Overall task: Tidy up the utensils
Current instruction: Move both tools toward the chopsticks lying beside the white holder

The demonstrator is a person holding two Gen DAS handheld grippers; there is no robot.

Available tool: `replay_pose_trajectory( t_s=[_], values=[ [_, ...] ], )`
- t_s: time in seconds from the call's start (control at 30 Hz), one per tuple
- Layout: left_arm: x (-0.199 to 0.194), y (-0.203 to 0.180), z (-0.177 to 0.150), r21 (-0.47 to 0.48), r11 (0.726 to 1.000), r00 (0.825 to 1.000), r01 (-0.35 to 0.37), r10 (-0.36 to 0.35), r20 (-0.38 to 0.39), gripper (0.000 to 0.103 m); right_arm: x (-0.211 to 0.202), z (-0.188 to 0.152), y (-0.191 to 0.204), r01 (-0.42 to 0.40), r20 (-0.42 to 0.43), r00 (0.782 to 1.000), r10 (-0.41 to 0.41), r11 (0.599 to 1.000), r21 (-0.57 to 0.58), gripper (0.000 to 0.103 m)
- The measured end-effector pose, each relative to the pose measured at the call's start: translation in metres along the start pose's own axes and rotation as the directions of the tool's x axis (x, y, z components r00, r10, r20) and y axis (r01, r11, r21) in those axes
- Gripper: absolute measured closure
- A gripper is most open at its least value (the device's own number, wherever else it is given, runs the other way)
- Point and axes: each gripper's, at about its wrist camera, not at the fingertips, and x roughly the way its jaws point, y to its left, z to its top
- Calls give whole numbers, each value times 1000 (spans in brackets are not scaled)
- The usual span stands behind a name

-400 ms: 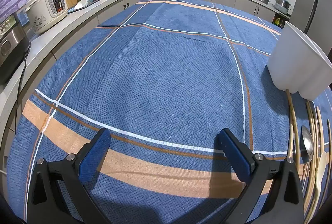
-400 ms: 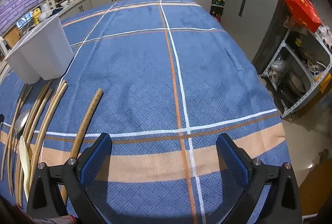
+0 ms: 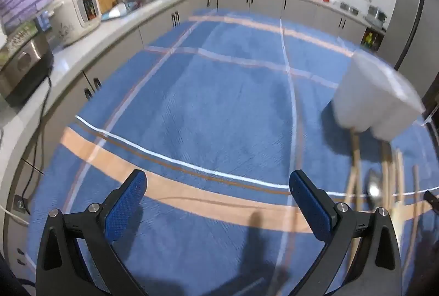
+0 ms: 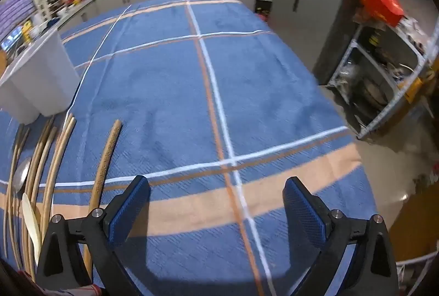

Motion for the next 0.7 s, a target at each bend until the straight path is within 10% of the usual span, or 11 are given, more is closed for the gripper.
replay_pose_trajectory(
  t_s=[0.4, 0.7],
  values=[
    [-122, -28, 7, 3, 1000, 961, 3, -3, 277, 0, -103, -8, -1, -83, 225, 973, 55, 990, 115, 2],
    [-210, -44, -1, 18, 1000, 884, -2, -7, 467, 0, -177, -15, 9, -182, 375, 918, 128, 977, 111, 2]
  ],
)
